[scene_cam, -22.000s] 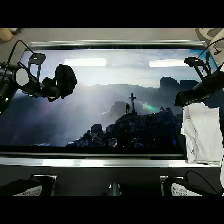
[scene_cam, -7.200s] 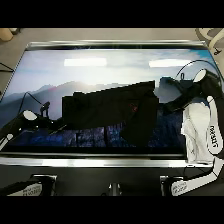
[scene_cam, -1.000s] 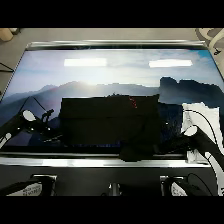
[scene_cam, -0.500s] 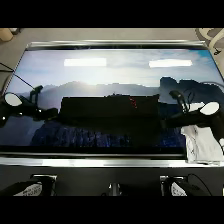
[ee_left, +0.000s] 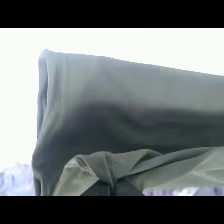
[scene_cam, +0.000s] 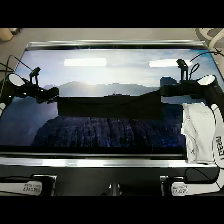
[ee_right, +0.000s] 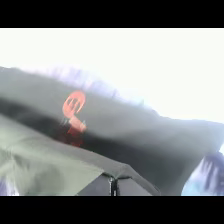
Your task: Fold the shirts.
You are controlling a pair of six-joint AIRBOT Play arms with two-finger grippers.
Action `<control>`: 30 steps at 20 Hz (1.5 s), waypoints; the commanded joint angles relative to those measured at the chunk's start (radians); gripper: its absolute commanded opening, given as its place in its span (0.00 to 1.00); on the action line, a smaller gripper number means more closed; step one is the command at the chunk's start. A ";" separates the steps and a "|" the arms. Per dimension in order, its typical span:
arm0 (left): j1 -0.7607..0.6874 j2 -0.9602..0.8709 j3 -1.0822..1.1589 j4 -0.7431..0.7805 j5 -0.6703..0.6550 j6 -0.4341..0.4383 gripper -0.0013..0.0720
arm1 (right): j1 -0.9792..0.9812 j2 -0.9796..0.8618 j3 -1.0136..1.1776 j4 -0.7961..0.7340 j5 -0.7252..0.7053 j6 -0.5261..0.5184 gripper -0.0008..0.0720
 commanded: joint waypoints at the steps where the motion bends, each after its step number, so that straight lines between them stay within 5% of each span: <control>1: 0.001 -0.127 0.048 -0.003 -0.002 -0.019 0.05 | 0.027 -0.132 0.064 -0.028 -0.042 0.040 0.04; 3: 0.001 -0.177 0.048 -0.004 -0.014 -0.063 0.05 | 0.058 -0.172 0.064 -0.076 -0.035 0.064 0.04; 4: 0.001 -0.194 0.048 -0.004 -0.013 -0.101 0.13 | 0.073 -0.181 0.064 -0.079 -0.035 0.063 0.08; 5: 0.002 -0.199 0.048 -0.004 -0.013 -0.116 0.35 | 0.077 -0.180 0.064 -0.079 -0.036 0.048 0.27; 6: 0.008 -0.195 0.053 -0.003 -0.019 -0.107 0.71 | 0.077 -0.172 0.064 -0.076 -0.026 0.015 0.62; 7: 0.020 -0.189 0.068 -0.002 -0.032 -0.084 0.95 | 0.065 -0.161 0.070 -0.095 0.010 -0.018 0.92; 11: 0.082 -0.147 0.163 0.004 -0.121 -0.033 0.97 | -0.027 -0.140 0.073 -0.319 0.224 0.037 0.99; 16: 0.039 -0.037 0.175 0.003 -0.130 -0.033 0.95 | -0.024 -0.214 0.071 -0.214 0.262 0.045 0.99; 20: -0.086 0.021 0.175 0.003 -0.125 -0.031 0.95 | 0.039 -0.272 0.071 -0.190 0.187 0.130 0.98; 21: -0.123 0.021 0.175 0.003 -0.125 -0.031 0.95 | 0.055 -0.277 0.071 -0.187 0.171 0.154 0.84; 23: -0.198 0.010 0.174 0.003 -0.092 -0.033 0.91 | 0.064 -0.266 0.074 -0.140 0.177 0.153 0.06; 24: -0.245 -0.003 0.172 -0.003 -0.037 -0.034 0.61 | 0.060 -0.247 0.075 -0.090 0.183 0.138 0.04; 25: -0.297 -0.020 0.172 -0.027 0.038 -0.034 0.12 | 0.059 -0.219 0.079 -0.042 0.187 0.103 0.04; 30: -0.541 -0.203 0.173 -0.317 0.373 -0.090 0.05 | 0.058 0.044 0.109 -0.005 0.217 0.102 0.04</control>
